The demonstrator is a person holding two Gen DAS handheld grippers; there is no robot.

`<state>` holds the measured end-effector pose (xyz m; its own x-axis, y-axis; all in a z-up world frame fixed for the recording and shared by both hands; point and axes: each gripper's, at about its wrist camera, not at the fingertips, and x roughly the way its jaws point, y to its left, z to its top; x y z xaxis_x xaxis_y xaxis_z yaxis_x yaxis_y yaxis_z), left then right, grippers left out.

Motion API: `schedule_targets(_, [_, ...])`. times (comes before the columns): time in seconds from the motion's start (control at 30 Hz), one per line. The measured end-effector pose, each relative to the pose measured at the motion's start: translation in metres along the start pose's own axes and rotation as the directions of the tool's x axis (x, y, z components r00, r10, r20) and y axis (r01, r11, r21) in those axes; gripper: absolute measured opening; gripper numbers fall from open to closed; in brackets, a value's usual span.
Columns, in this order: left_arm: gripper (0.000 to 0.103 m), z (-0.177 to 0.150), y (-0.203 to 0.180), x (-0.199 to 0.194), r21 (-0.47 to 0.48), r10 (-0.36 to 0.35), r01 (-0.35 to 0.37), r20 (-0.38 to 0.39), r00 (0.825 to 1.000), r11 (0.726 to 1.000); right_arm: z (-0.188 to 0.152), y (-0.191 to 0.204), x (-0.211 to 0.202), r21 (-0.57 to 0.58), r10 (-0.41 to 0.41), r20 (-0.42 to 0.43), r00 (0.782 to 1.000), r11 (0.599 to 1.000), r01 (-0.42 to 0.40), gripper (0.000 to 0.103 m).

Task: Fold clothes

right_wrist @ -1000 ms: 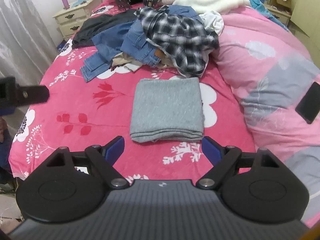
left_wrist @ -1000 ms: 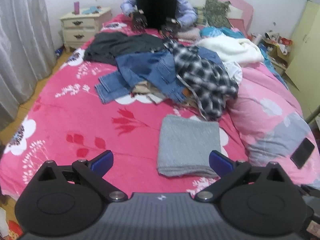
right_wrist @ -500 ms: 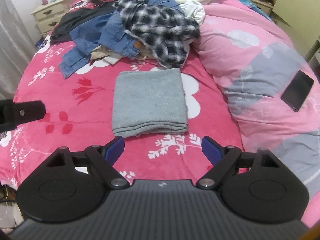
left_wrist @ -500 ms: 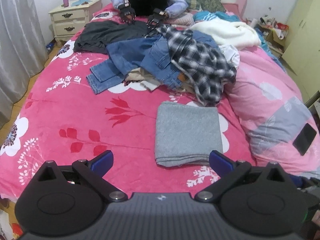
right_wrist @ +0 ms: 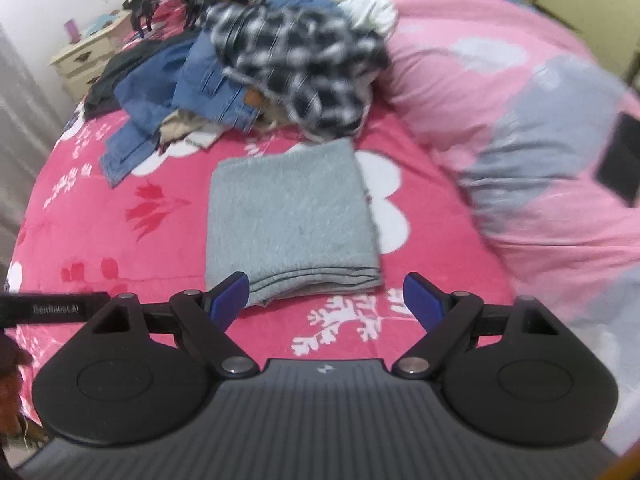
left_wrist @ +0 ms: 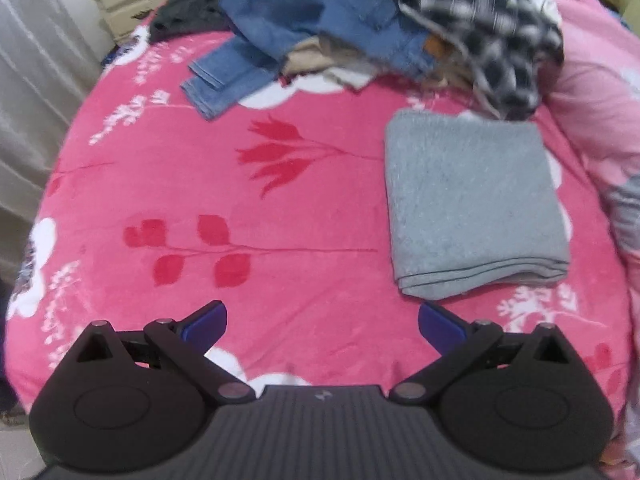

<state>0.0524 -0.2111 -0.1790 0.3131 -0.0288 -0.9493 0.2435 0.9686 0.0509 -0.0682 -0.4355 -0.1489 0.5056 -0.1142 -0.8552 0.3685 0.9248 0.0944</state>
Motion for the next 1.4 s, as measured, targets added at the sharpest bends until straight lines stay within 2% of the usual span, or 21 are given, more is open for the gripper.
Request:
schedule_targets(0.07, [0.102,0.002,0.000,0.027,-0.029,-0.025,0.025,-0.005,1.000,0.999,-0.003,-0.008,0.038,-0.026,0.029,-0.027,0.999,0.999,-0.030,0.084])
schedule_targets(0.13, [0.102,0.005,0.002,0.053,-0.090,-0.080,0.079,-0.008,0.997,0.993,0.000,-0.013,0.071,-0.040,0.056,-0.045,0.997,0.998,-0.058,0.083])
schedule_targets(0.2, [0.102,0.009,0.003,0.078,-0.162,-0.142,0.141,0.001,0.990,0.977,0.007,-0.017,0.099,-0.041,0.093,-0.040,0.995,0.995,-0.094,0.083])
schedule_targets(0.27, [0.102,0.014,0.003,0.100,-0.225,-0.185,0.184,0.017,0.983,0.957,0.016,-0.015,0.117,-0.090,0.137,-0.023,0.990,0.986,-0.138,0.083])
schedule_targets(0.37, [0.102,0.019,-0.001,0.118,-0.275,-0.238,0.243,0.054,0.970,0.930,0.031,-0.007,0.137,-0.159,0.199,-0.009,0.980,0.967,-0.198,0.082])
schedule_targets(0.43, [0.098,0.019,-0.005,0.127,-0.276,-0.273,0.283,0.073,0.959,0.918,0.040,-0.001,0.149,-0.204,0.239,-0.004,0.971,0.950,-0.235,0.081])
schedule_targets(0.47, [0.093,0.020,-0.006,0.131,-0.271,-0.289,0.299,0.075,0.954,0.915,0.045,0.002,0.154,-0.226,0.259,-0.002,0.966,0.941,-0.253,0.080])
schedule_targets(0.6, [0.071,0.015,-0.015,0.153,-0.219,-0.332,0.326,0.009,0.943,0.920,0.060,0.021,0.172,-0.262,0.314,-0.019,0.949,0.915,-0.307,0.076])
schedule_targets(0.8, [0.057,0.006,-0.012,0.164,-0.216,-0.476,0.469,0.023,0.879,0.856,0.064,0.057,0.192,-0.234,0.330,-0.113,0.937,0.908,-0.348,0.075])
schedule_targets(0.97, [0.059,0.004,-0.009,0.172,-0.197,-0.546,0.543,0.041,0.836,0.816,0.064,0.083,0.209,-0.219,0.315,-0.200,0.928,0.909,-0.355,0.075])
schedule_targets(1.17, [0.059,-0.004,0.004,0.175,-0.194,-0.637,0.640,0.085,0.766,0.744,0.066,0.112,0.225,-0.271,0.242,-0.301,0.922,0.906,-0.326,0.074])
schedule_targets(1.4, [0.059,-0.003,0.006,0.163,-0.152,-0.682,0.694,0.127,0.720,0.704,0.071,0.148,0.244,-0.354,0.146,-0.410,0.901,0.884,-0.304,0.075])
